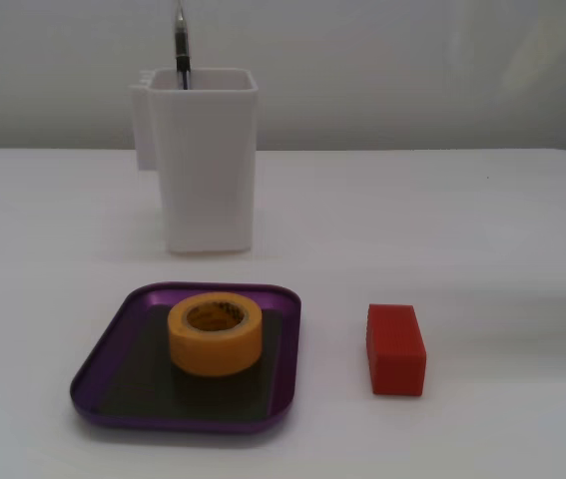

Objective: Grab up the yellow tape and put it in the box.

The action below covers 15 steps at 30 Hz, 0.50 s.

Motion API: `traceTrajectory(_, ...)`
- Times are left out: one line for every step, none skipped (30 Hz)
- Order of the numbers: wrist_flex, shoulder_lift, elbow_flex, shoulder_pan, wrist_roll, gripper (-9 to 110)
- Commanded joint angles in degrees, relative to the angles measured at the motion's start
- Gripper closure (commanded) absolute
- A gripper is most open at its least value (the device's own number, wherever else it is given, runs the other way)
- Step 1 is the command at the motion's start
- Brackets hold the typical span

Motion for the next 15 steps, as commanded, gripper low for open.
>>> traceTrajectory(-4.04, 11.69, 12.39, 0.35, 0.00, 92)
traceTrajectory(-4.39, 14.77, 15.91, 0.35, 0.00, 92)
traceTrajectory(-4.57, 17.75, 19.25, 0.35, 0.00, 92)
traceTrajectory(-4.66, 20.65, 22.32, 0.35, 0.00, 92)
traceTrajectory(-4.75, 23.64, 25.31, 0.35, 0.00, 92)
traceTrajectory(-4.75, 26.54, 27.95, 0.35, 0.00, 92)
traceTrajectory(-4.75, 29.44, 30.32, 0.35, 0.00, 92)
traceTrajectory(-4.83, 32.43, 32.34, 0.35, 0.00, 92)
traceTrajectory(-5.45, 35.42, 34.01, 0.35, 0.00, 92)
traceTrajectory(-6.06, 38.50, 35.51, 0.35, 0.09, 92)
traceTrajectory(-6.50, 41.57, 37.18, 0.35, 0.09, 92)
traceTrajectory(-6.86, 44.56, 39.29, 0.35, 0.18, 92)
traceTrajectory(-6.86, 47.46, 41.75, 0.35, 0.18, 92)
traceTrajectory(-6.86, 50.36, 44.47, 0.35, 0.18, 92)
traceTrajectory(-6.86, 53.09, 47.02, 0.44, 0.18, 92)
